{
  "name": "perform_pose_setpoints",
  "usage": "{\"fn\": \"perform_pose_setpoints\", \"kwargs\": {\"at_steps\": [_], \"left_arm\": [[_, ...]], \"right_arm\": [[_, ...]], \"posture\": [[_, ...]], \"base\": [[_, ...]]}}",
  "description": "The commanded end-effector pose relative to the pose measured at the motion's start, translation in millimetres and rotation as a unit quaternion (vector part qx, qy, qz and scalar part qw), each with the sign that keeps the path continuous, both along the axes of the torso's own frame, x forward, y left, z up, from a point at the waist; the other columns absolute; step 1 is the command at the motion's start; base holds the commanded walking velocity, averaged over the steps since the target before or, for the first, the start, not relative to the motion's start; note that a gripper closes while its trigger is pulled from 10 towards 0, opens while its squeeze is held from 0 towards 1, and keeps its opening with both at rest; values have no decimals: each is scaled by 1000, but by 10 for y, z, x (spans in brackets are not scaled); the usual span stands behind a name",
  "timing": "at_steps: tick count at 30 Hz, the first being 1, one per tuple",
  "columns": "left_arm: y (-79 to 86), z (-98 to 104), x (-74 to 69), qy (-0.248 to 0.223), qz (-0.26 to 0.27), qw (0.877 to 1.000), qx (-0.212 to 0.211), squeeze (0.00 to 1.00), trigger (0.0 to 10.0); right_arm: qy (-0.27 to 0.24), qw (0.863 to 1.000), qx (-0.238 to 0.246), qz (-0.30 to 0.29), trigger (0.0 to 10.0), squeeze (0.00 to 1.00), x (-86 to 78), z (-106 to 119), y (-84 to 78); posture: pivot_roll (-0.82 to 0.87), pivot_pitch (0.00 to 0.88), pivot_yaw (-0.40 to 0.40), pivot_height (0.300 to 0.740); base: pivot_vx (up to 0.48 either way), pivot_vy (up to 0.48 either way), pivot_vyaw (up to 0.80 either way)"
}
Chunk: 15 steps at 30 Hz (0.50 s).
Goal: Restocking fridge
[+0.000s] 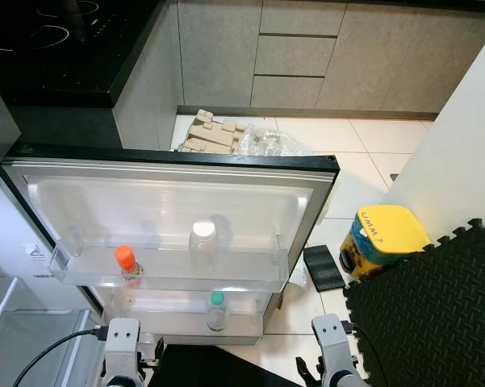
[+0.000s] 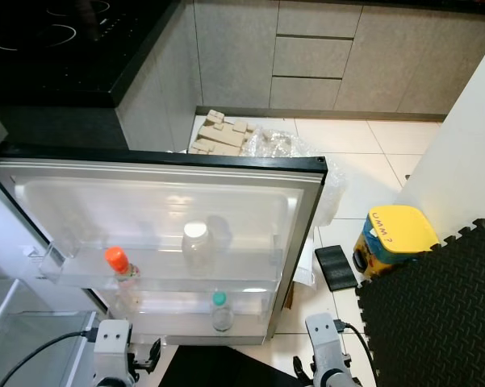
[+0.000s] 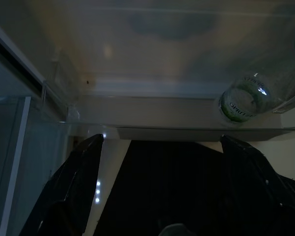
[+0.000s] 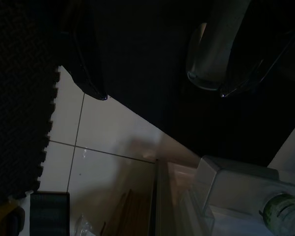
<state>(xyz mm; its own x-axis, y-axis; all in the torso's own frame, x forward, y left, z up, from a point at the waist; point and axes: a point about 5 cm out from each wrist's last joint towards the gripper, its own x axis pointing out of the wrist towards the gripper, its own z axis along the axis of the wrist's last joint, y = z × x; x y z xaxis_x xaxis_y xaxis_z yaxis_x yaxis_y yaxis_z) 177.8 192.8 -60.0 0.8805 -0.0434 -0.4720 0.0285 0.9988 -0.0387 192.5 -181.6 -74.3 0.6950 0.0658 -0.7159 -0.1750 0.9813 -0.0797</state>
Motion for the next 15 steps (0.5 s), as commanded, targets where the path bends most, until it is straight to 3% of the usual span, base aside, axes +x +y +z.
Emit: {"fn": "perform_pose_setpoints", "kwargs": {"at_steps": [1, 15], "left_arm": [[-37, -39, -35, 15, 4, 1000, -11, 0, 10000], [-4, -72, -43, 36, 4, 999, -9, 0, 10000]], "right_arm": [[8, 1000, -5, -3, 10000, 0, -58, -28, -25], [9, 1000, -2, -2, 10000, 0, -67, -33, -14]], "posture": [[-141, 87, -29, 701], [-142, 78, -22, 701]], "base": [[0, 0, 0], [-314, 0, 0]]}}
